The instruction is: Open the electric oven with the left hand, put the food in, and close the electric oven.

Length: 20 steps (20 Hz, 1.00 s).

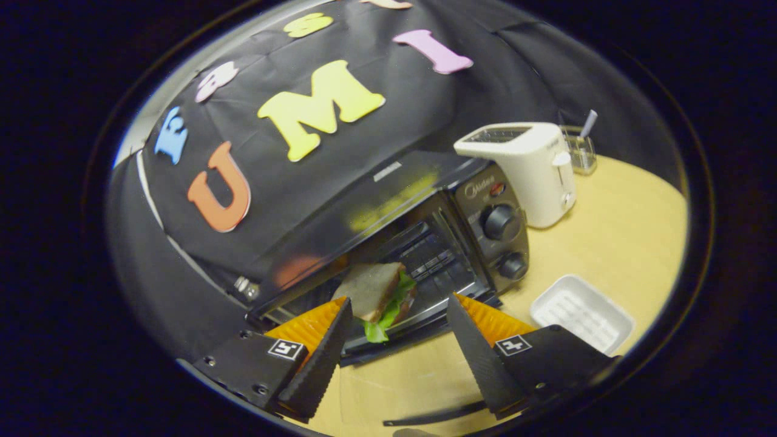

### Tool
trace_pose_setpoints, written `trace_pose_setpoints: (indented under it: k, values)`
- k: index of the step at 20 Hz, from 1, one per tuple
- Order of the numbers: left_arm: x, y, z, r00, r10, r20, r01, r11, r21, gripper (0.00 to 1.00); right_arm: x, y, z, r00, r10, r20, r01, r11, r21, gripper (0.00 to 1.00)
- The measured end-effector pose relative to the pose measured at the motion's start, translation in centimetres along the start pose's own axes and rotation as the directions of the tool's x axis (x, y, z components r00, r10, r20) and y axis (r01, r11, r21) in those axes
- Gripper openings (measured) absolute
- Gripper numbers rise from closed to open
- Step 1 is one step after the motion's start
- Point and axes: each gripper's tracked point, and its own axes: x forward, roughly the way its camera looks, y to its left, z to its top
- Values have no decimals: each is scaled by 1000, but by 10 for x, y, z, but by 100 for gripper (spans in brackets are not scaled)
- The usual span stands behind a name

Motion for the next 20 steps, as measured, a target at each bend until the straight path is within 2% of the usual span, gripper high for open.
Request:
trace_pose_setpoints:
  k: [1, 2, 3, 4, 5, 6, 7, 8, 9, 13, 19, 20]
  values:
    - [0, -1, -2, 1000, -1, 6, 1, 1000, -9, 95, -22, 0, 5, 1000, 14, -8, -15, 997, -72, 89]
    - [1, -3, -2, 1000, -3, 12, 3, 1000, -19, 95, -43, -2, 12, 1000, 26, -6, -26, 989, -144, 100]
    - [3, -4, -4, 1000, 2, 16, -1, 1000, -24, 95, -66, -6, 21, 999, 35, 2, -34, 978, -204, 89]
    - [4, -5, -6, 1000, 6, 20, -6, 1000, -29, 95, -87, -11, 31, 999, 40, 9, -37, 966, -257, 100]
    - [6, -7, -10, 1000, 9, 21, -9, 999, -35, 95, -109, -17, 42, 999, 41, 25, -31, 951, -307, 90]
    - [8, -9, -12, 1000, 13, 24, -12, 999, -38, 95, -128, -26, 57, 998, 33, 49, -14, 940, -340, 100]
    - [10, -11, -14, 999, 17, 27, -16, 999, -40, 95, -145, -34, 72, 996, 31, 82, 1, 930, -367, 100]
    - [13, -15, -17, 999, 17, 27, -15, 999, -46, 95, -159, -39, 85, 994, 33, 101, 8, 925, -380, 89]
    - [14, -19, -22, 1000, 19, 19, -18, 999, -49, 95, -169, -47, 93, 994, 35, 106, 10, 917, -398, 100]
    - [29, -36, -43, 999, 39, -18, -40, 999, -37, 95, -215, -64, 138, 986, 46, 158, 34, 883, -468, 100]
    - [58, -98, -104, 992, -20, -123, 13, 998, -58, 96, -262, -86, 163, 985, 68, 157, 24, 854, -520, 100]
    - [63, -109, -115, 990, -29, -138, 20, 998, -63, 96, -266, -91, 164, 987, 65, 148, 23, 852, -524, 90]
